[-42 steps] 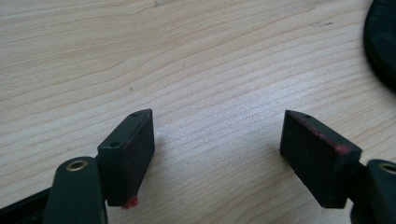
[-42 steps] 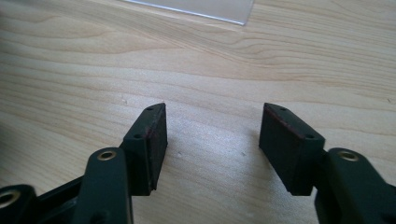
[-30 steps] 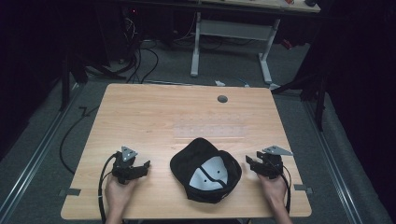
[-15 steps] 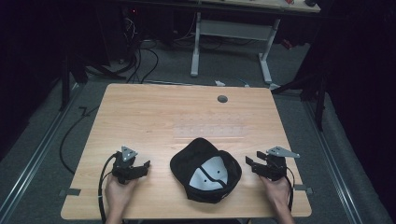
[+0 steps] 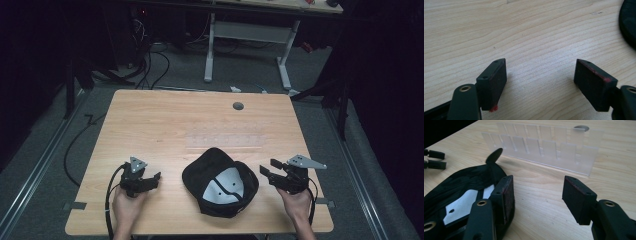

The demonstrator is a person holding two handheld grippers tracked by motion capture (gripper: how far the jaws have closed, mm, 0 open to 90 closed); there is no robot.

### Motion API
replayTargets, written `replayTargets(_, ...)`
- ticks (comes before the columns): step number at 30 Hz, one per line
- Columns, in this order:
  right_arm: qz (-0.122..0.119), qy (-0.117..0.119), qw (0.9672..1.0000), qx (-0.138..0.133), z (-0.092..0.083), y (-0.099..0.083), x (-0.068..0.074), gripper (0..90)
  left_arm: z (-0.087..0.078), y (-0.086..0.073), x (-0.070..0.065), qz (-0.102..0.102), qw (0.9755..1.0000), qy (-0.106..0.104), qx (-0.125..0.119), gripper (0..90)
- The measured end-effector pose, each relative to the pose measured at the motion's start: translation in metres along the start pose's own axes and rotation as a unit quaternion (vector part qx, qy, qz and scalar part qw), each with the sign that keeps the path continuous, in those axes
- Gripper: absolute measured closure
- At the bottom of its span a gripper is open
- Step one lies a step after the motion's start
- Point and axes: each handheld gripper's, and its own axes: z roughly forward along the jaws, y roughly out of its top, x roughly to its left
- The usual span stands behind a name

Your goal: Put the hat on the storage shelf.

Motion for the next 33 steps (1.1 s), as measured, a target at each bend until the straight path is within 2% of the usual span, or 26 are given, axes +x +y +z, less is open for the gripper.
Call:
replayTargets(17, -0.044, 0.04, 0.9981, 0.015, 0.016, 0.019, 0.027, 42.7, 0.0, 0.0, 0.0, 0.0, 1.0, 0.0, 0.0, 26.4)
replayTargets(20, -0.054, 0.042, 0.9974, 0.022, 0.021, 0.021, 0.03, 42.7, 0.0, 0.0, 0.0, 0.0, 1.0, 0.0, 0.0, 26.3)
replayTargets(33, -0.063, 0.053, 0.9956, 0.045, 0.042, 0.025, 0.036, 41.3, 0.0, 0.0, 0.0, 0.0, 1.0, 0.0, 0.0, 26.3)
